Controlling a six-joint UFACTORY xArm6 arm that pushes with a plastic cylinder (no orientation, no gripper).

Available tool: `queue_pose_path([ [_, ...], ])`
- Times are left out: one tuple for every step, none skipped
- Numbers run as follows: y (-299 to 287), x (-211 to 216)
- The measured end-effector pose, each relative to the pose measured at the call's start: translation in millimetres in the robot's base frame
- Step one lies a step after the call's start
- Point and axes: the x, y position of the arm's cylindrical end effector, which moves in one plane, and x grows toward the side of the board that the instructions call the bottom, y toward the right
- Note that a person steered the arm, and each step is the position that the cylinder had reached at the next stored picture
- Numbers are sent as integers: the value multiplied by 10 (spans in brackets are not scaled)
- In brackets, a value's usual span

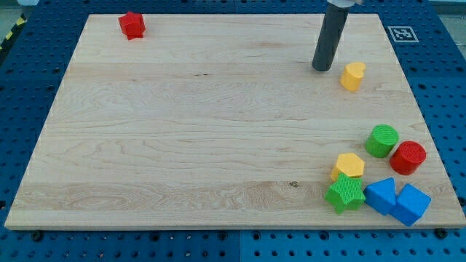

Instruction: Slide the heart into the right side of the red star

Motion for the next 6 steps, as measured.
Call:
queue_pose_path([
  [-61,-1],
  [-63,-159],
  [225,-365],
  [562,-386],
  [943,-54],
  [1059,257],
])
